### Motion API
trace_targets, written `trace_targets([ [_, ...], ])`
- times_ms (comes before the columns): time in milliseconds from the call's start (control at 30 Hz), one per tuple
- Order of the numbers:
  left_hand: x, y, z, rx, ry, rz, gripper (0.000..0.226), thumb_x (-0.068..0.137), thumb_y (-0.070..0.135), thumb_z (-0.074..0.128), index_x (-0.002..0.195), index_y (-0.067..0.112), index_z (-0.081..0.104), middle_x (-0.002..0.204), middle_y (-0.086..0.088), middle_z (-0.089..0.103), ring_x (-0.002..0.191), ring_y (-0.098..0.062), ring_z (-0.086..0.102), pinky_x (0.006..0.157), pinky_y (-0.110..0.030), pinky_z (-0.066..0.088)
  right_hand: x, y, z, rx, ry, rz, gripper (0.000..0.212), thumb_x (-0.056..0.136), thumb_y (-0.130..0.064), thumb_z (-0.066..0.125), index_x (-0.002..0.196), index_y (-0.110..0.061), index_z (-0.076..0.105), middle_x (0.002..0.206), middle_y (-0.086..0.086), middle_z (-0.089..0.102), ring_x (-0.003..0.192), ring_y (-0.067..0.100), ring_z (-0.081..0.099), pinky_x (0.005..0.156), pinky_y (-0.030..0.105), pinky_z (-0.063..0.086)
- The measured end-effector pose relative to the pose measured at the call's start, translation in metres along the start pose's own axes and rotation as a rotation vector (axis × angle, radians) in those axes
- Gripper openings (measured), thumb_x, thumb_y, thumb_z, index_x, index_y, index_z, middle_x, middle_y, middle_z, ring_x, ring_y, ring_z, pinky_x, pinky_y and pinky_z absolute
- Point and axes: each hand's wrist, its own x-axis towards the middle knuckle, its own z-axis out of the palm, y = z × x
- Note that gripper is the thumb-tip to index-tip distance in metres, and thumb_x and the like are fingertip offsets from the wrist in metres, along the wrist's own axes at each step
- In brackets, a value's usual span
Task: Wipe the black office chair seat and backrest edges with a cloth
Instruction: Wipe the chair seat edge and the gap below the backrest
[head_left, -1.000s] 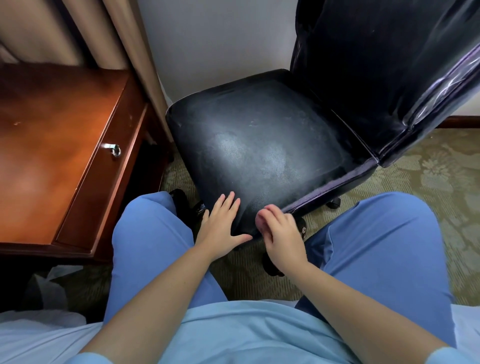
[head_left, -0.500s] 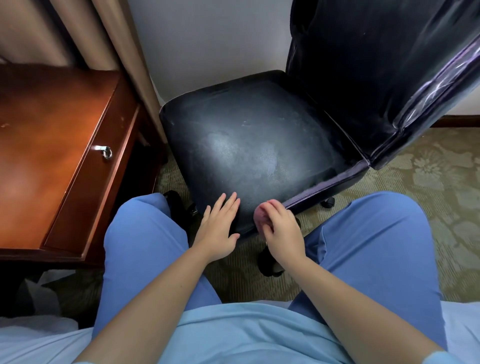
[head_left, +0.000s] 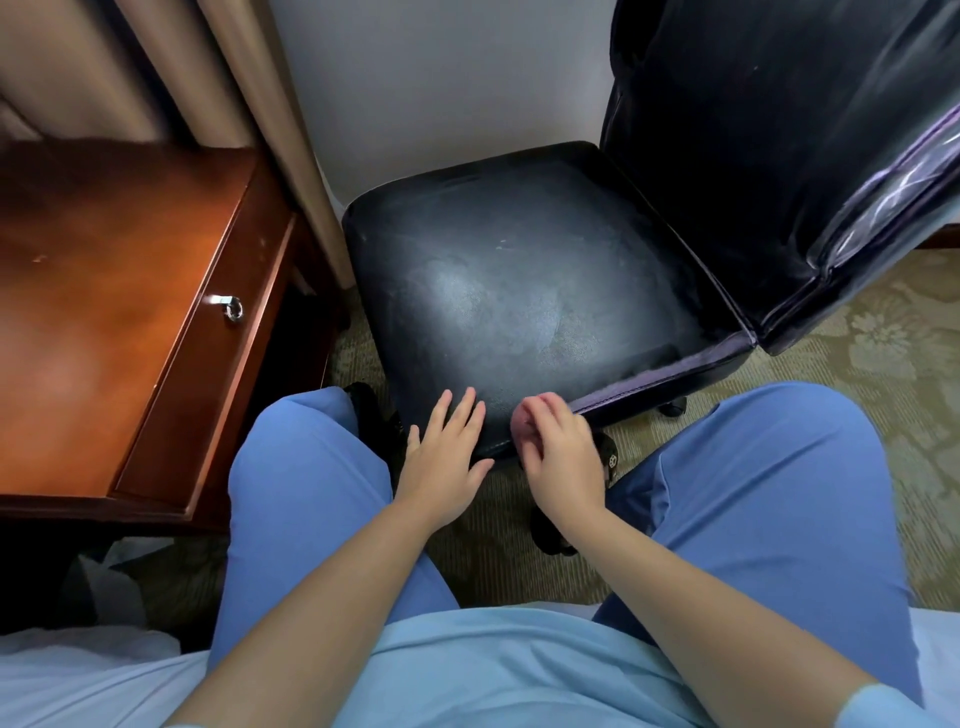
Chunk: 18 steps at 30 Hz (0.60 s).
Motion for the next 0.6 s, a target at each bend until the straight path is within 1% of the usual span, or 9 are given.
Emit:
trace_targets([
  [67,0.001,0.001,0.000,0.034,0.004,-0.005,0.068,0.099,0.042,0.041,0.153,0.020,0.006,0.160,0.007,-0.008,0.147,-0.018,-0.012,0.115,-0.053,0.017,-0.004,0.000,0.003,-0.070,-0.030,-0.211,0.031,0.082,-0.012,0.067,0.112,-0.013,0.059,0.118,0.004,0.057,0.086,0.025,0.056,0.064,0.033,0.052],
  [100,0.002,0.001,0.001,0.050,0.004,0.007,0.067,0.099,0.041,0.042,0.153,0.019,0.008,0.161,0.006,-0.006,0.147,-0.019,-0.009,0.115,-0.053,0.017,-0.003,0.003,0.003,-0.093,-0.037,-0.234,0.031,0.082,-0.012,0.068,0.112,-0.013,0.060,0.117,0.004,0.058,0.085,0.025,0.057,0.061,0.033,0.053],
  [200,0.001,0.006,-0.001,0.143,0.089,0.128,0.067,0.089,0.028,0.063,0.147,0.015,0.033,0.157,-0.001,0.024,0.145,-0.025,0.020,0.104,-0.061,0.035,0.000,0.006,0.003,-0.048,0.033,0.042,0.038,0.080,-0.010,0.067,0.117,-0.013,0.059,0.121,0.004,0.057,0.092,0.028,0.058,0.063,0.035,0.052],
  [233,0.001,0.007,0.001,0.165,0.113,0.152,0.066,0.086,0.022,0.066,0.145,0.015,0.038,0.155,-0.001,0.030,0.143,-0.025,0.026,0.101,-0.061,0.038,0.000,0.004,0.002,-0.039,0.051,0.080,0.038,0.080,-0.009,0.067,0.117,-0.013,0.059,0.122,0.005,0.057,0.092,0.028,0.057,0.064,0.035,0.053],
  [333,0.003,0.010,0.006,0.155,0.094,0.150,0.067,0.093,0.012,0.052,0.151,0.017,0.021,0.160,0.002,0.014,0.148,-0.022,0.008,0.113,-0.058,0.023,-0.002,0.004,0.003,-0.109,0.023,-0.133,0.028,0.086,-0.016,0.060,0.113,-0.012,0.059,0.116,0.005,0.058,0.085,0.026,0.057,0.058,0.035,0.054],
  [367,0.002,0.011,0.006,0.140,0.099,0.140,0.067,0.093,0.010,0.051,0.152,0.017,0.019,0.160,0.002,0.011,0.148,-0.022,0.005,0.114,-0.057,0.019,0.001,0.008,0.001,-0.126,0.019,-0.151,0.028,0.086,-0.016,0.059,0.113,-0.012,0.059,0.116,0.005,0.059,0.084,0.027,0.058,0.057,0.035,0.053],
  [467,0.002,0.015,0.006,0.130,0.109,0.095,0.069,0.092,0.005,0.049,0.152,0.015,0.017,0.161,0.001,0.008,0.148,-0.022,0.002,0.115,-0.056,0.017,0.008,0.014,-0.003,-0.068,0.072,0.082,0.037,0.078,-0.007,0.066,0.114,-0.011,0.059,0.118,0.006,0.059,0.088,0.031,0.058,0.062,0.038,0.053],
  [500,0.001,0.016,0.005,0.138,0.093,0.078,0.069,0.093,0.004,0.047,0.153,0.015,0.013,0.161,0.002,0.003,0.148,-0.021,-0.002,0.116,-0.054,0.013,0.009,0.013,-0.003,-0.065,0.080,0.092,0.036,0.078,-0.006,0.067,0.113,-0.011,0.059,0.117,0.006,0.059,0.087,0.030,0.057,0.062,0.038,0.053],
  [600,0.000,0.019,0.004,0.169,0.079,0.045,0.073,0.093,0.003,0.045,0.153,0.016,0.006,0.161,0.001,-0.003,0.147,-0.021,-0.007,0.116,-0.051,0.009,0.005,0.011,0.001,-0.147,0.019,-0.179,0.028,0.082,-0.010,0.068,0.109,-0.012,0.060,0.113,0.004,0.059,0.080,0.026,0.055,0.057,0.036,0.051],
])
